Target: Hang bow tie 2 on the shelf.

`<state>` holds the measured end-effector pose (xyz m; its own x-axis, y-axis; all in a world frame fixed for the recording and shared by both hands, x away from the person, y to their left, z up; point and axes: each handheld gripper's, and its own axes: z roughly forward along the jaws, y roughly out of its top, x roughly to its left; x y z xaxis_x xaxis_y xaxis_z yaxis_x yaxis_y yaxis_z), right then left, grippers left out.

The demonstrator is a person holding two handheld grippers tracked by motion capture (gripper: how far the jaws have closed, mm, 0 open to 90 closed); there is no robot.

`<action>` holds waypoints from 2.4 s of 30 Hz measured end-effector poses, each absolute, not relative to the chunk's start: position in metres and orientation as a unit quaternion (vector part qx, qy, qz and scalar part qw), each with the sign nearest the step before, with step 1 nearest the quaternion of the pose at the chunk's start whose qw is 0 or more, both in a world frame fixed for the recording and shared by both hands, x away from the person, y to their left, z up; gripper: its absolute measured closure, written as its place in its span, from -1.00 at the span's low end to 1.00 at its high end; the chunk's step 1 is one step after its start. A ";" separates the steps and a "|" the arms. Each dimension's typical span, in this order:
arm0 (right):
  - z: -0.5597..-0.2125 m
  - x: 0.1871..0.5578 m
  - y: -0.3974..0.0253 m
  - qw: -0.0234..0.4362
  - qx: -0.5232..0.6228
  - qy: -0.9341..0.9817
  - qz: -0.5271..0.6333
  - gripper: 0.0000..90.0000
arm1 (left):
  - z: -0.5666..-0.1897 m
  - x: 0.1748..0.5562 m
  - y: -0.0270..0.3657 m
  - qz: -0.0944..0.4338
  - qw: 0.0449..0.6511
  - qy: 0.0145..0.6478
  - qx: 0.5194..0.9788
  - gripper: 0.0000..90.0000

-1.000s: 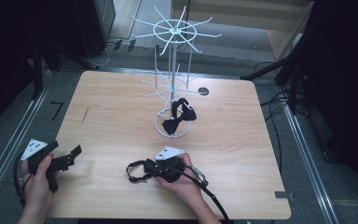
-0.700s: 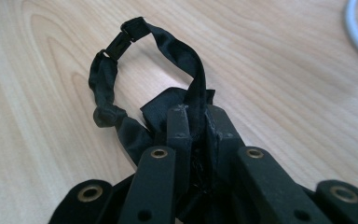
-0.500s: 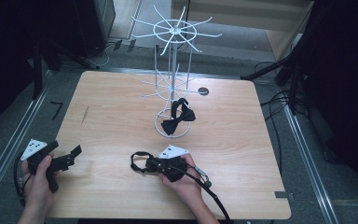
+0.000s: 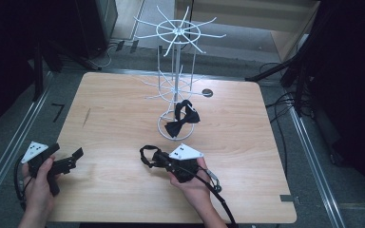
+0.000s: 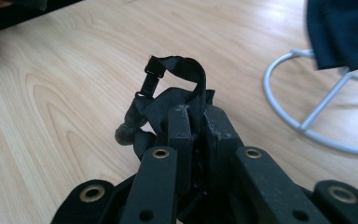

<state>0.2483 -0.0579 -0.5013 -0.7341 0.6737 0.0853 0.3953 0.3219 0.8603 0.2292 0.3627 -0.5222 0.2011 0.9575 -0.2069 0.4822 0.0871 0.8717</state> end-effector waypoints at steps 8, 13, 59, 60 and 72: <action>-0.490 0.248 -0.063 0.161 0.336 0.788 0.491 0.86 | -0.522 0.229 0.363 0.259 0.459 0.577 0.624 -1.00; -0.483 0.248 -0.065 0.172 0.332 0.784 0.495 0.86 | -0.522 0.229 0.363 0.259 0.459 0.577 0.624 -1.00; -0.421 0.243 -0.083 0.220 0.326 0.733 0.554 0.86 | -0.522 0.229 0.363 0.260 0.460 0.580 0.620 -1.00; -0.420 0.243 -0.084 0.221 0.326 0.732 0.556 0.86 | -0.522 0.229 0.363 0.260 0.460 0.580 0.620 -1.00; -0.408 0.239 -0.088 0.229 0.323 0.723 0.566 0.86 | -0.522 0.228 0.363 0.260 0.460 0.580 0.620 -1.00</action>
